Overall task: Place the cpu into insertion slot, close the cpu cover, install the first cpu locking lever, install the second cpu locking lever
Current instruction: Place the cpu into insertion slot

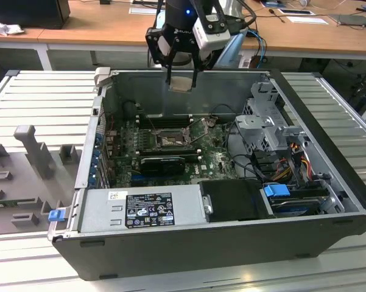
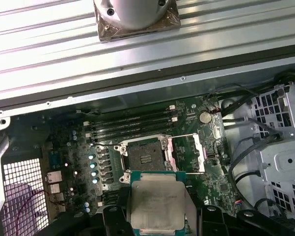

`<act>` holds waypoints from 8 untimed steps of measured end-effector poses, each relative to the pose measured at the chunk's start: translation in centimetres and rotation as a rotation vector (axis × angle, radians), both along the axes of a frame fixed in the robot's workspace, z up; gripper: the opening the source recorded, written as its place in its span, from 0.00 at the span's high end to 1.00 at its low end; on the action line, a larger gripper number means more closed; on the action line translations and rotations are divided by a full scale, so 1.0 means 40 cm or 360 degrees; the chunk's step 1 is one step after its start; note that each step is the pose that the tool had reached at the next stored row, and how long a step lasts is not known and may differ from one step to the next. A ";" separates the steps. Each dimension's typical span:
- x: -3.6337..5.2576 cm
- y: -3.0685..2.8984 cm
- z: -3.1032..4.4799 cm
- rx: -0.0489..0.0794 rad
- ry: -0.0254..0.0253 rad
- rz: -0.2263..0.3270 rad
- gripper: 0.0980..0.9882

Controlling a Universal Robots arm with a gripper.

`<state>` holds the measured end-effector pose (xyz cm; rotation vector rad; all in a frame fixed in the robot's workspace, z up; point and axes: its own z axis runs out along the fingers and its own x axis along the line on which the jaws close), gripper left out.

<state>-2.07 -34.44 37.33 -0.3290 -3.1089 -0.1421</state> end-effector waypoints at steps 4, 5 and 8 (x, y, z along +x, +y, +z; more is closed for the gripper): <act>0.000 0.000 0.000 0.0000 0.00000 -0.0074 0.52; 0.000 0.000 0.000 0.0000 0.00000 -0.0092 0.52; 0.000 0.000 0.000 0.0000 0.00000 -0.0149 0.52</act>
